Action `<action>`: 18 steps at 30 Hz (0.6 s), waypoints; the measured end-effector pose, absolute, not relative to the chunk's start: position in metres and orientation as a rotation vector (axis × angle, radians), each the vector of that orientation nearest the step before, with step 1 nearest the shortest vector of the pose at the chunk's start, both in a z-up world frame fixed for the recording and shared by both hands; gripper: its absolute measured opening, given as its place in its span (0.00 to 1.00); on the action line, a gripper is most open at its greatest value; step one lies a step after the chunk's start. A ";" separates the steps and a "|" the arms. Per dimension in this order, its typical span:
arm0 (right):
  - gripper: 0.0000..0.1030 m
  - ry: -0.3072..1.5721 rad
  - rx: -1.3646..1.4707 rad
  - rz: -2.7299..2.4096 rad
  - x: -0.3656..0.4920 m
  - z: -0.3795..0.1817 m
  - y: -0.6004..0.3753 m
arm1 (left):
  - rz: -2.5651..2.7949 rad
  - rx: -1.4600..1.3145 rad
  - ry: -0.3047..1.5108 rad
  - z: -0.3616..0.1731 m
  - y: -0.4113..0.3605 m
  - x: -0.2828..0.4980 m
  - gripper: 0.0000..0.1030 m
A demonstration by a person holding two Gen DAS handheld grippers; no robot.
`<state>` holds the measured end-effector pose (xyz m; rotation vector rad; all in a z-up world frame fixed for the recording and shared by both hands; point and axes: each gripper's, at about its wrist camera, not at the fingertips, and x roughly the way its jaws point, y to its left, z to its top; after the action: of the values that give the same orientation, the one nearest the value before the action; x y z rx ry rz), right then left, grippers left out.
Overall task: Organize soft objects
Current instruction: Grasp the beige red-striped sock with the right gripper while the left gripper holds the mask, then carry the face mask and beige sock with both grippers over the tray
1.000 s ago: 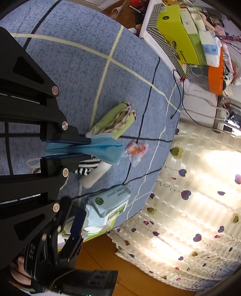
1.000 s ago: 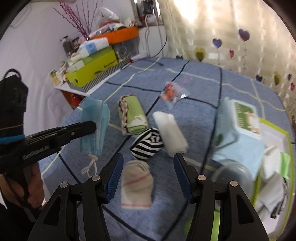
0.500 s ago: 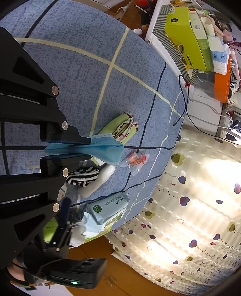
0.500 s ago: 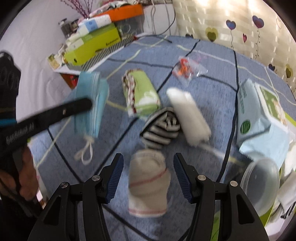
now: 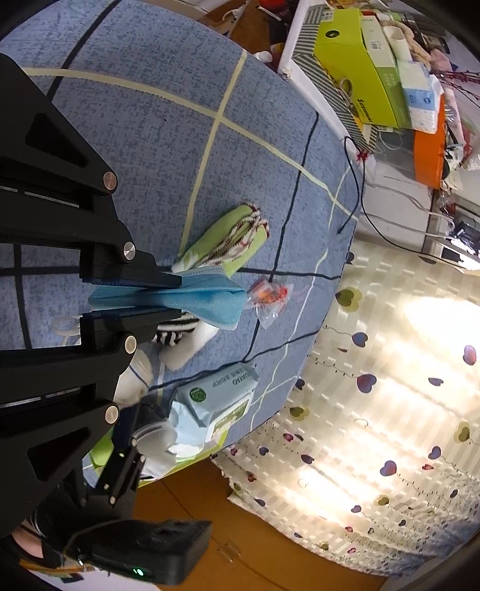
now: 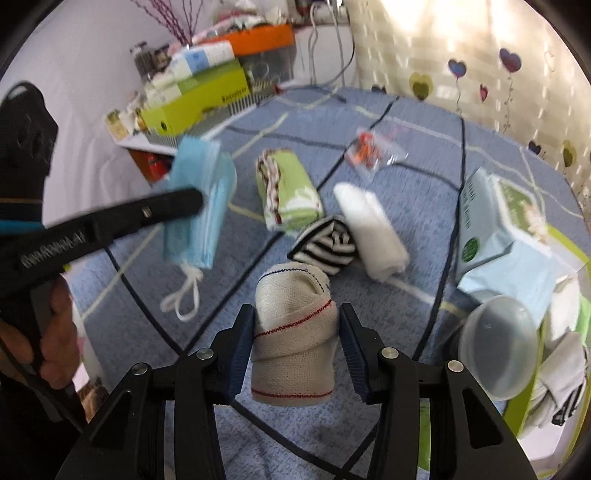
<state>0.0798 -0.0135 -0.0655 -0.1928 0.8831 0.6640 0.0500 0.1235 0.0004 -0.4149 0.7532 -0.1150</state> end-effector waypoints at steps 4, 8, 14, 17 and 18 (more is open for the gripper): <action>0.44 0.831 -0.160 0.656 0.071 -0.049 -0.026 | -0.124 -0.401 0.745 0.007 0.114 0.046 0.10; 0.44 0.786 -0.133 0.644 0.063 -0.034 -0.041 | -0.141 -0.384 0.740 0.013 0.101 0.043 0.10; 0.44 0.722 -0.094 0.626 0.050 -0.016 -0.066 | -0.174 -0.352 0.724 0.026 0.080 0.040 0.10; 0.44 0.699 -0.076 0.609 0.044 -0.009 -0.080 | -0.192 -0.338 0.717 0.032 0.068 0.038 0.10; 0.44 0.691 -0.069 0.601 0.043 -0.007 -0.086 | -0.198 -0.333 0.716 0.033 0.064 0.038 0.10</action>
<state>0.0426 -0.0856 -0.0066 -0.0690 0.6908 0.6012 0.0383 0.0643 0.0335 -0.3333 0.7162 -0.1982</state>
